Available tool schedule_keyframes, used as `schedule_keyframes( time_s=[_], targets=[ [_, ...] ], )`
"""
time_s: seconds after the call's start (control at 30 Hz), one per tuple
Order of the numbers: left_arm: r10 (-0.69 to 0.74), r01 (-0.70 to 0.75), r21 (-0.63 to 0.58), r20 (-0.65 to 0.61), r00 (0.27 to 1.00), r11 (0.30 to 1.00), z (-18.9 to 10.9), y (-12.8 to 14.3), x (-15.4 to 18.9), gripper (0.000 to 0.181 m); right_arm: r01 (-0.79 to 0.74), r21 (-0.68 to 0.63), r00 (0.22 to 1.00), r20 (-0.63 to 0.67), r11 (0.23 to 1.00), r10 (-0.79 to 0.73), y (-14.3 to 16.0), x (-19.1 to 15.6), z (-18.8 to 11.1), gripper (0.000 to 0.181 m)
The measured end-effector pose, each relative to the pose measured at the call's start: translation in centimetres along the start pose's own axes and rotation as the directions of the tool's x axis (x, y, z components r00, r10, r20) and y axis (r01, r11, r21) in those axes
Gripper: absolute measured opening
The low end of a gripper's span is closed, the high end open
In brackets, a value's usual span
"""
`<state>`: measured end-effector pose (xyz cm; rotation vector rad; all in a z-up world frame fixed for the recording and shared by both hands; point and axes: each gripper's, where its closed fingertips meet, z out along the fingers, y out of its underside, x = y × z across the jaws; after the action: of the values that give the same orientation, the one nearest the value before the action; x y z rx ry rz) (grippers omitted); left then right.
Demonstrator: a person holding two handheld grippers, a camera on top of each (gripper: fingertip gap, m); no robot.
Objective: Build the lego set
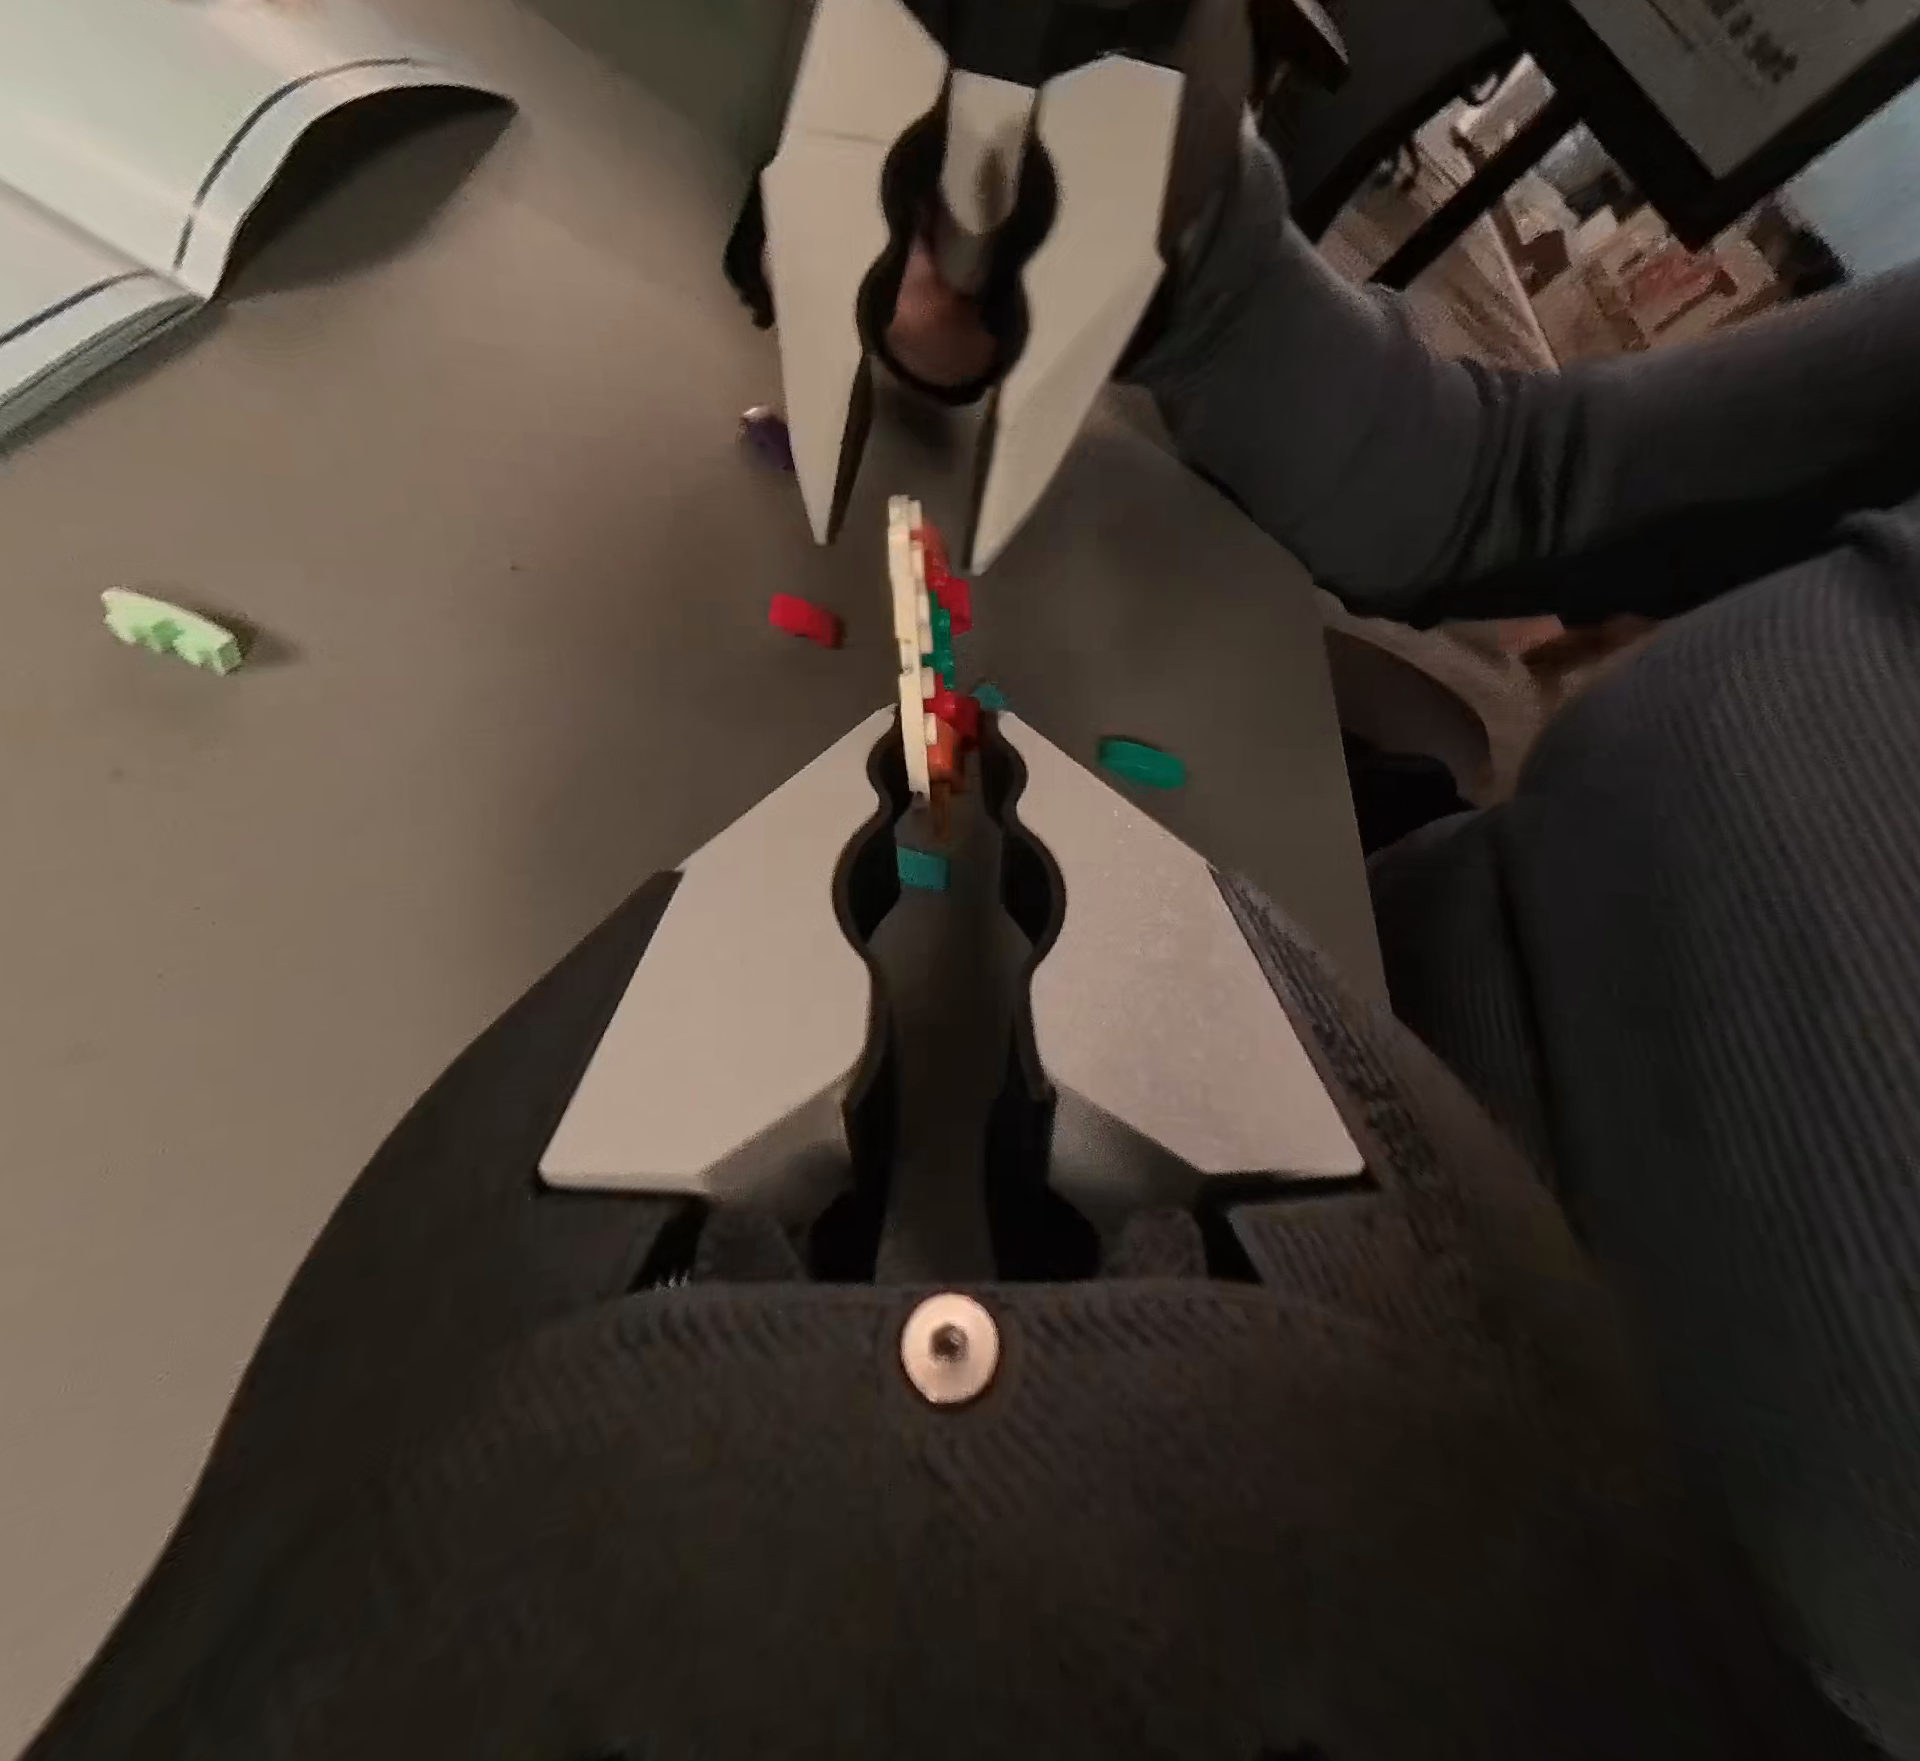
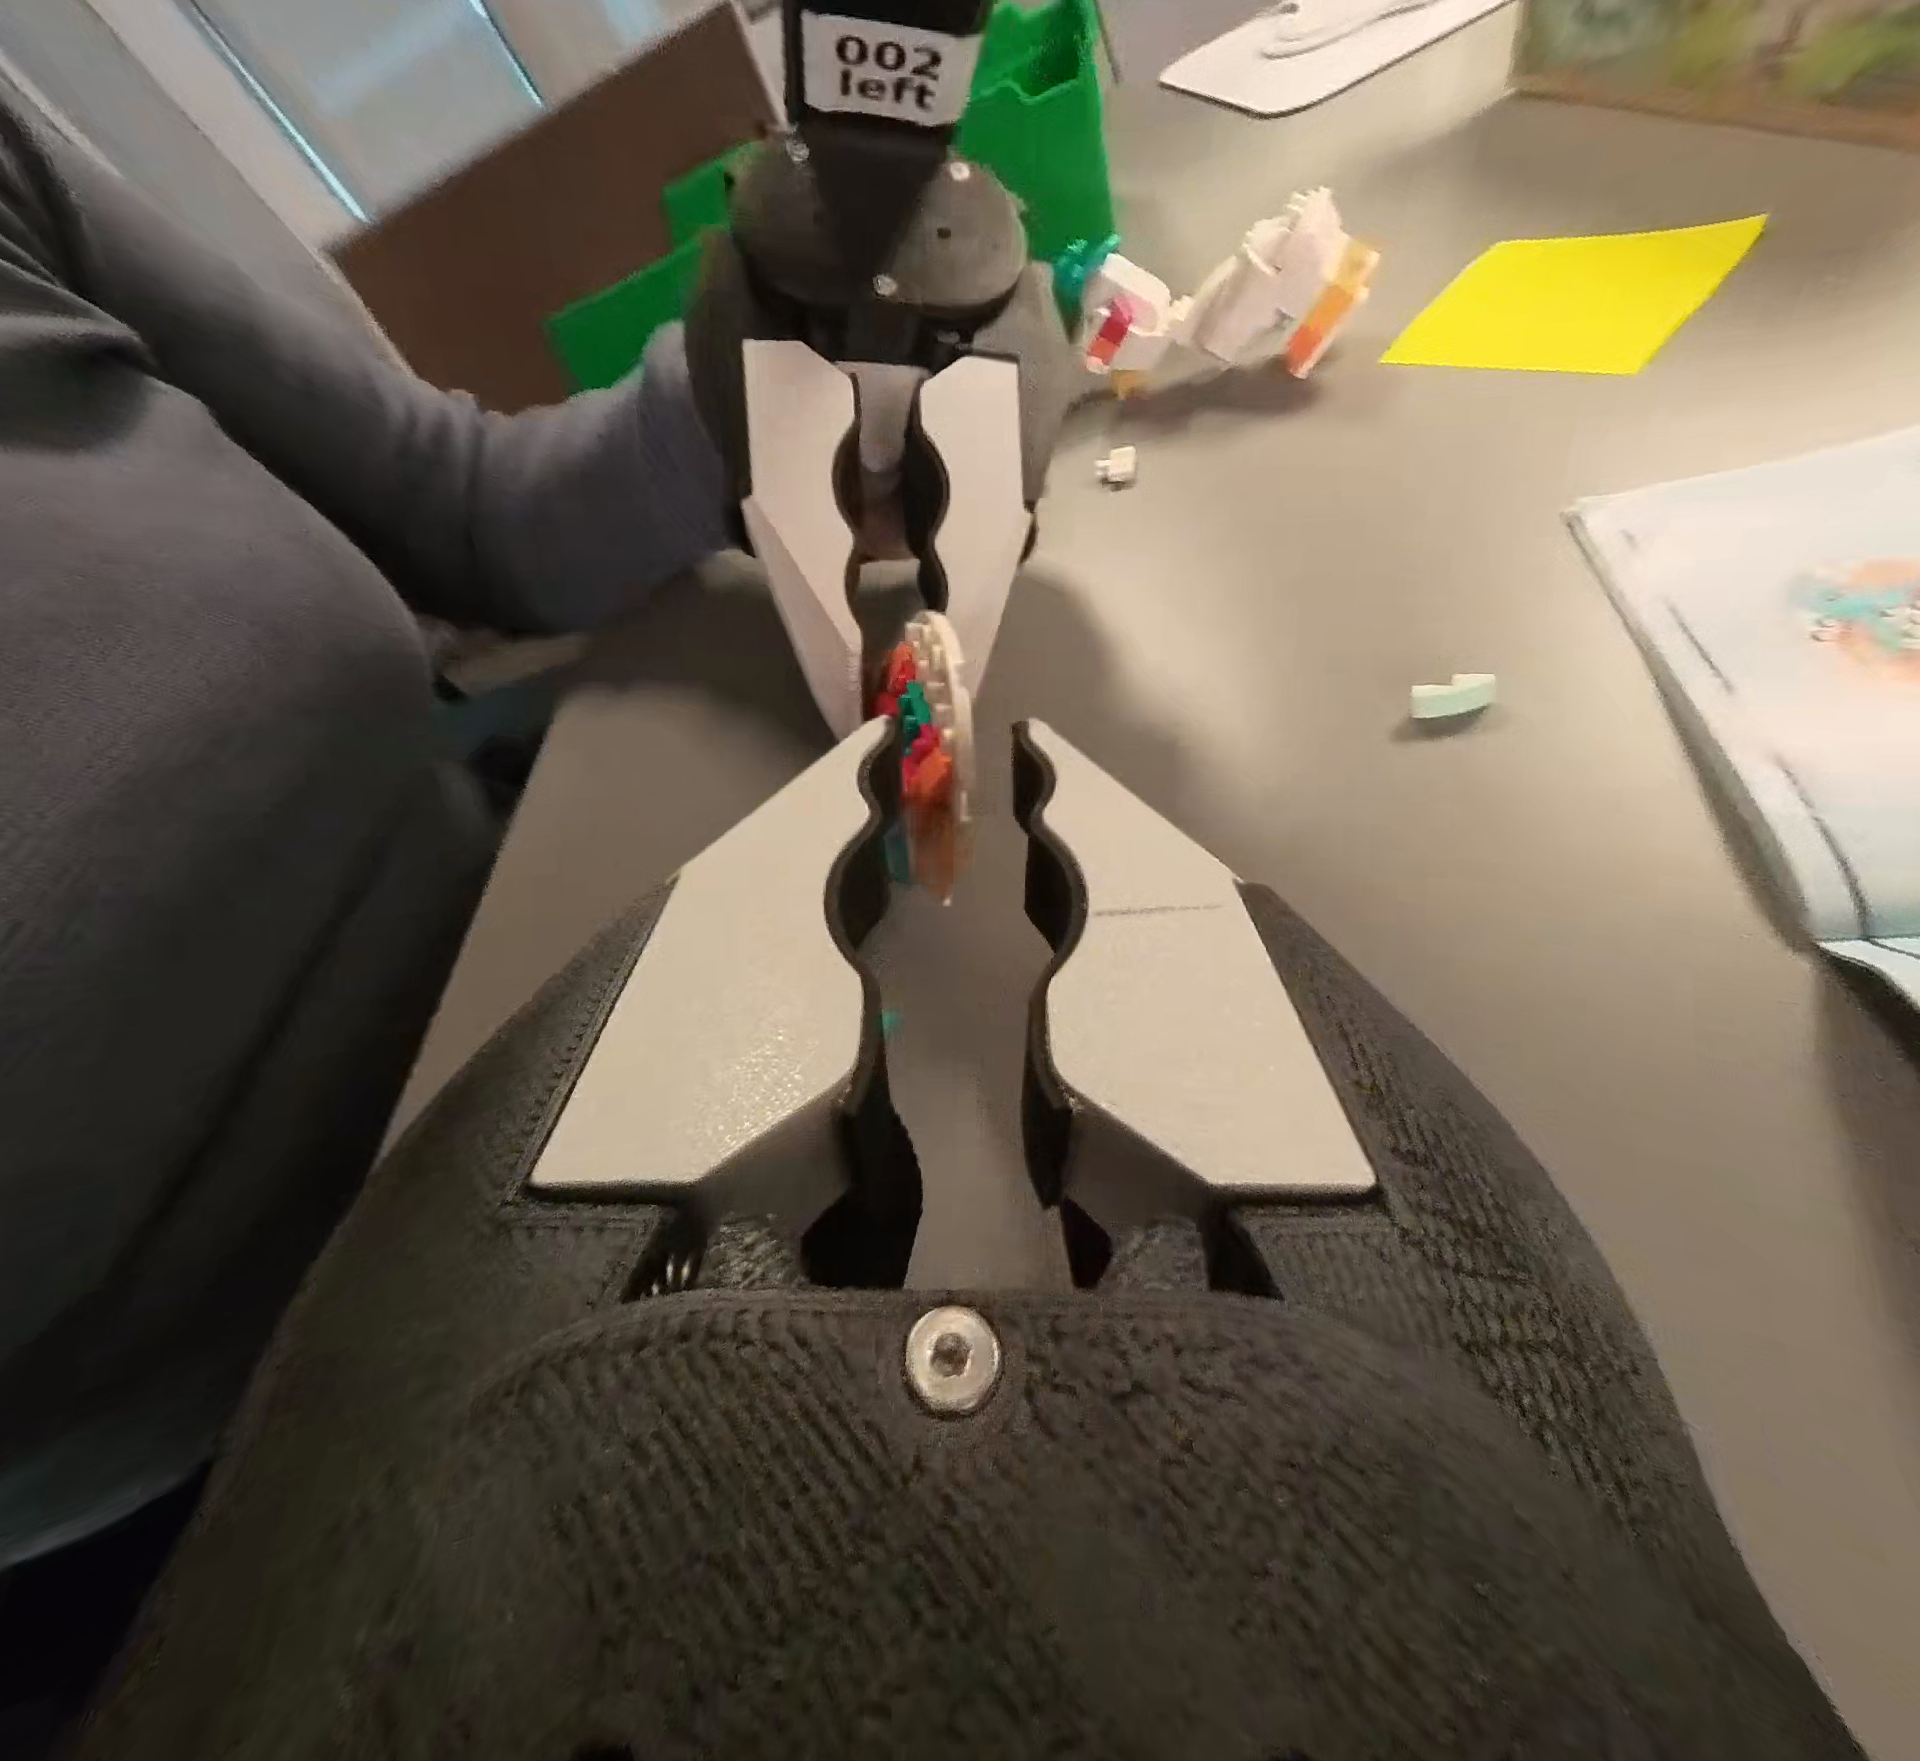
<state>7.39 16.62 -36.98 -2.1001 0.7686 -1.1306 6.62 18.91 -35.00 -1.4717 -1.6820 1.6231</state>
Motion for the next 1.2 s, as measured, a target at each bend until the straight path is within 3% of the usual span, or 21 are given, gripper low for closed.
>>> schedule_keyframes(
  time_s=[0.13, 0.33, 0.43, 0.5, 0.63, 0.8, 1.07, 1.13, 1.2],
  targets=[
    [0.070, -0.071, -0.024, -0.017, 0.997, 0.997, 0.3, 0.3, 0.8, 0.012, -0.032, 0.004, 0.994, 0.102, 0.999, 0.031, 0.1, -1.3, 0.5, 0.004],
    [0.109, -0.109, -0.004, -0.024, 0.994, 0.994, 0.2, -0.1, 1.3, 0.012, -0.082, 0.052, 0.983, 0.171, 0.995, 0.072, -0.5, -1.8, 0.4, 0.003],
    [0.082, -0.082, 0.026, -0.004, 0.997, 0.996, 0.1, -0.5, 0.9, 0.012, -0.049, 0.065, 0.989, 0.140, 0.997, 0.040, -0.8, -1.6, 0.2, 0.003],
    [0.084, -0.085, 0.110, 0.015, 0.996, 0.990, -0.3, -1.7, 0.7, 0.022, -0.025, 0.085, 0.992, 0.127, 0.996, 0.014, -1.3, -1.6, -0.2, 0.003],
    [0.112, -0.118, 0.219, 0.040, 0.993, 0.969, -1.7, -3.3, 0.7, 0.008, 0.011, 0.078, 0.995, 0.103, 0.997, -0.019, -1.2, -1.6, -0.2, 0.002],
    [0.094, -0.099, 0.154, 0.040, 0.995, 0.983, -1.1, -2.3, 0.4, 0.004, 0.023, 0.053, 0.996, 0.085, 0.998, -0.027, -0.7, -1.2, 0.2, 0.002],
    [0.293, -0.328, 0.138, 0.229, 0.929, 0.934, -1.8, -3.1, -0.2, 0.004, 0.035, 0.126, 0.999, 0.026, 0.991, -0.039, -1.7, -0.3, 0.2, 0.003],
    [0.356, -0.388, 0.147, 0.202, 0.912, 0.910, -1.8, -3.2, 0.9, 0.003, 0.046, 0.124, 0.995, -0.095, 0.991, -0.035, -1.6, 1.8, -0.6, 0.002],
    [0.356, -0.398, 0.172, 0.231, 0.905, 0.901, -2.3, -3.9, 0.9, 0.003, 0.029, 0.201, 0.993, -0.114, 0.979, -0.006, -2.6, 2.3, -2.1, 0.002]
  ],
)
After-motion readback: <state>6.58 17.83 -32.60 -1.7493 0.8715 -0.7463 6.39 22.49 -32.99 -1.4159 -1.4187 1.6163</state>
